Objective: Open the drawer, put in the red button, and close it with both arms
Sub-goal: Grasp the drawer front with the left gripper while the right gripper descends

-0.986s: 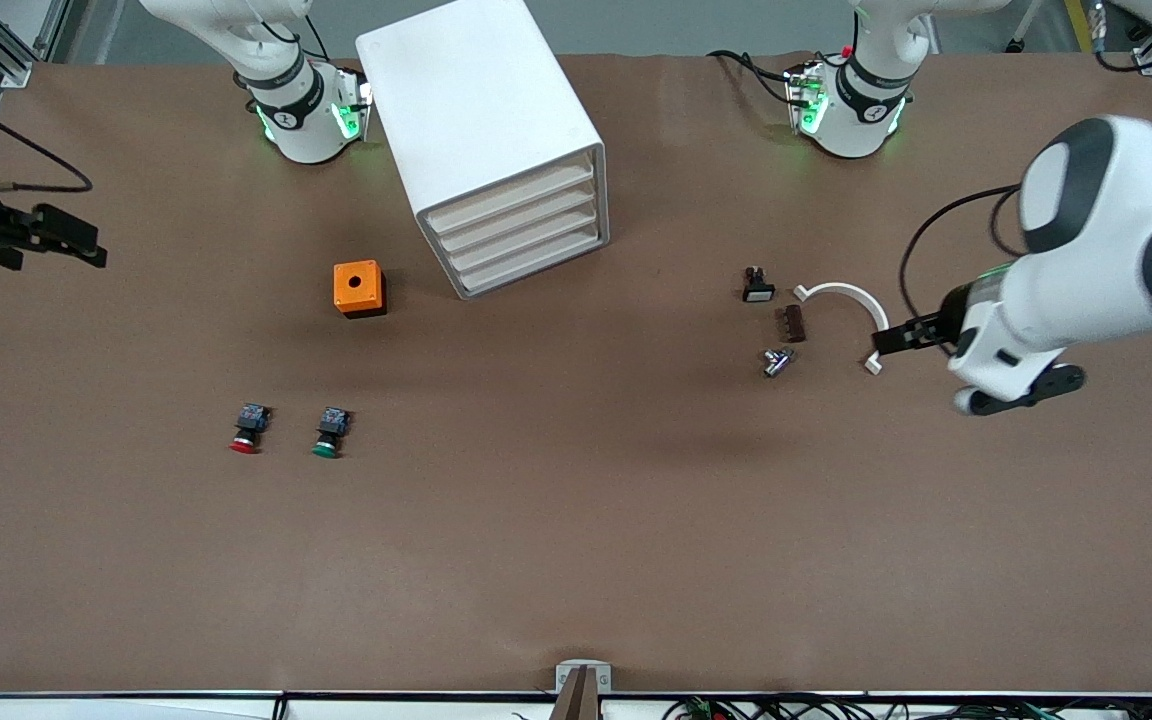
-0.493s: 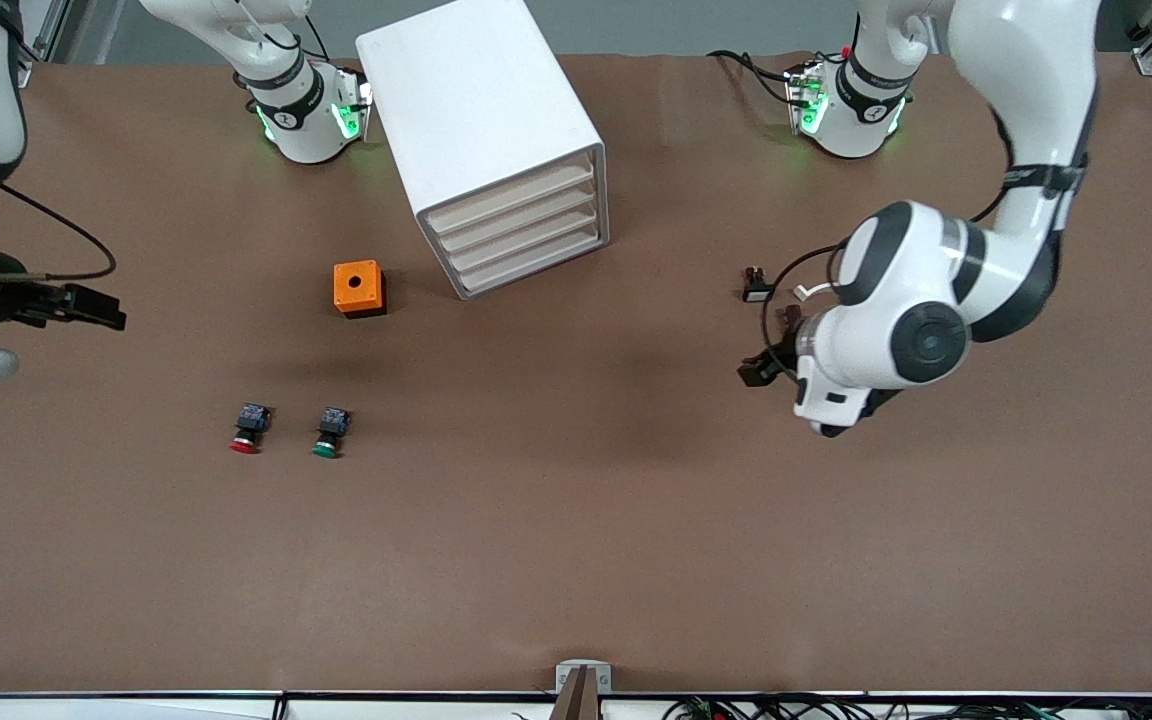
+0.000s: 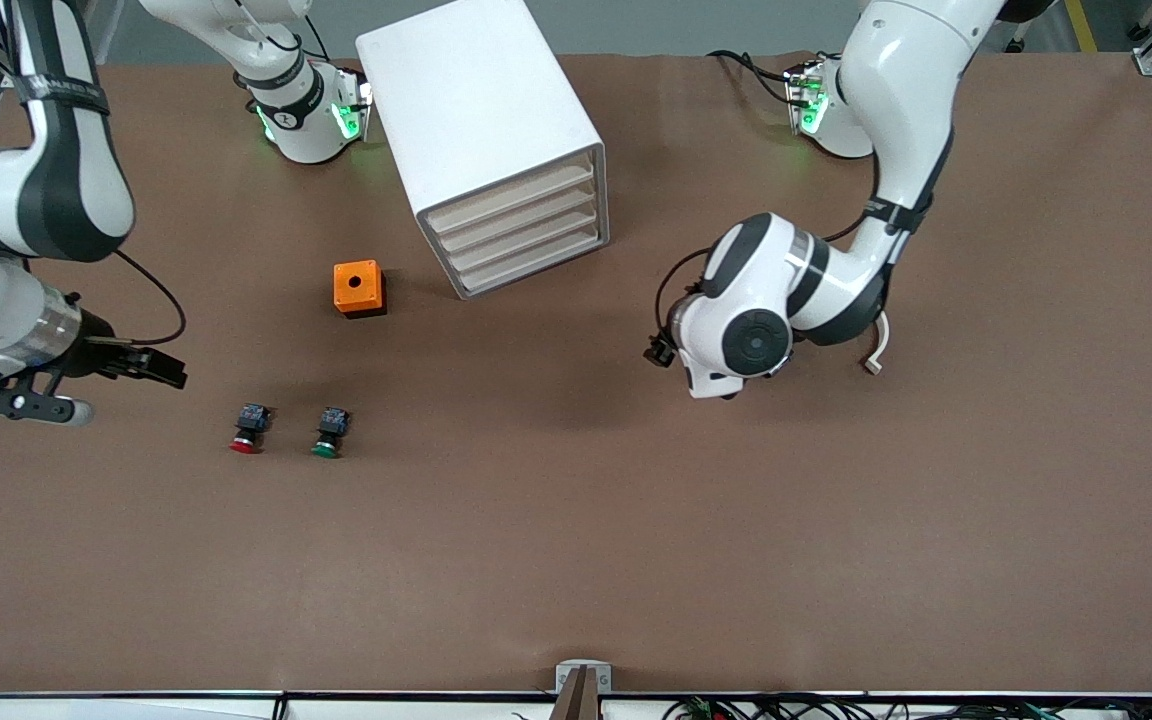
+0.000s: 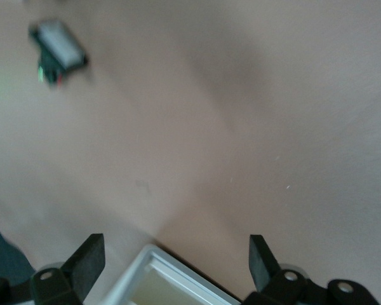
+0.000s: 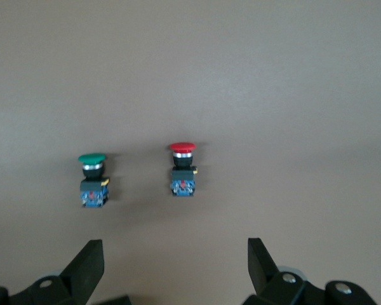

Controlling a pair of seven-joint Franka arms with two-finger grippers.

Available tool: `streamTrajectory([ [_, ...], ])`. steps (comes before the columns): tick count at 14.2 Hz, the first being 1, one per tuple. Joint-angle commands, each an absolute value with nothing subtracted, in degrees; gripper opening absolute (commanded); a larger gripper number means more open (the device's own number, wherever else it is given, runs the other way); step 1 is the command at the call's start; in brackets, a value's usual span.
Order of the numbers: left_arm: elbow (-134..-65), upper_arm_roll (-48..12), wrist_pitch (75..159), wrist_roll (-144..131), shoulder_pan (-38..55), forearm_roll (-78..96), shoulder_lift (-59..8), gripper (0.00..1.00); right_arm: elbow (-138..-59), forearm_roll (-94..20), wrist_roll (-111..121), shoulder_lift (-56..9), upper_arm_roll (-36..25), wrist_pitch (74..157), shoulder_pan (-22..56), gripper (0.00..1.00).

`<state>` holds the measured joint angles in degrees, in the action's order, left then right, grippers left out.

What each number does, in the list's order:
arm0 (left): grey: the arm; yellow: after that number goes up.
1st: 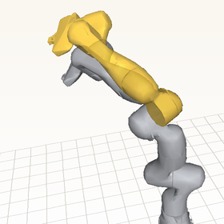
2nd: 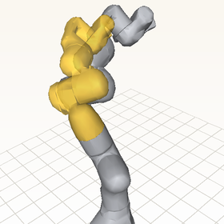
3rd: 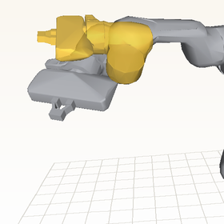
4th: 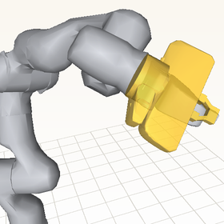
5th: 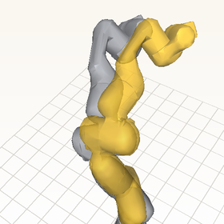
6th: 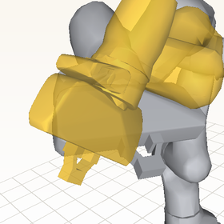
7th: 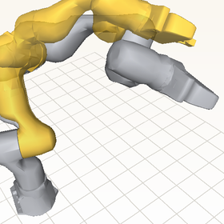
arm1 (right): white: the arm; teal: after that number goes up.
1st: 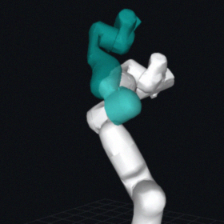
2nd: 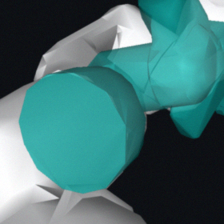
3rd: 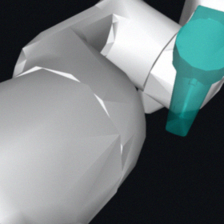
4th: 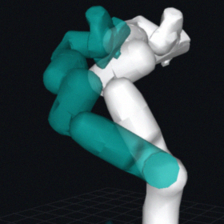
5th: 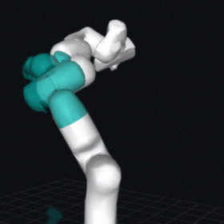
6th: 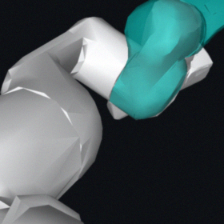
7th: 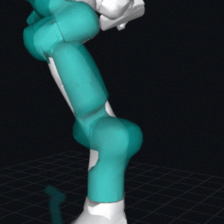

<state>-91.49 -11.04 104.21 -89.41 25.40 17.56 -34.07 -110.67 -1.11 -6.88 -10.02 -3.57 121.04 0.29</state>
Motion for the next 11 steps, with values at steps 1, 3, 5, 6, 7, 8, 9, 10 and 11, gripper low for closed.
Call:
streamTrajectory([
  [1,-89.91,-10.81,103.71,-101.82,27.33,21.78,-35.77,1.00,-114.25,-3.07,-8.79,-12.64,-3.52,128.29,0.61,1.00],
  [3,-89.91,-11.07,103.19,-106.77,27.42,27.04,-36.30,1.00,-115.74,-3.34,-8.88,-15.63,-3.52,133.48,0.70,1.00],
  [5,-90.00,-11.25,99.95,-110.72,27.77,32.50,-37.26,1.00,-116.19,-4.04,-8.96,-18.27,-3.52,136.40,0.97,1.00],
  [6,-90.00,-11.25,98.02,-113.70,27.77,34.69,-37.79,1.00,-116.19,-4.39,-8.96,-19.50,-3.52,137.71,0.88,1.00],
  [7,-90.00,-11.34,96.35,-116.34,27.86,36.46,-38.75,1.00,-116.28,-4.83,-8.96,-20.56,-3.52,138.77,0.88,1.00],
  [8,-89.91,-11.60,95.81,-117.93,28.12,38.21,-39.28,1.00,-116.45,-5.01,-9.05,-21.70,-3.52,140.08,0.79,1.00],
  [9,-89.91,-11.60,95.80,-119.43,28.47,40.84,-39.72,1.00,-116.72,-5.18,-9.14,-22.49,-3.52,141.23,0.88,1.00],
  [10,-90.00,-11.60,95.80,-121.01,28.48,43.57,-40.42,1.00,-116.98,-5.88,-9.23,-23.46,-3.52,142.37,0.88,1.00],
  [11,-89.91,-11.60,95.80,-122.94,28.39,46.64,-41.47,1.00,-117.24,-5.89,-9.23,-24.25,-3.52,143.43,0.88,1.00],
])
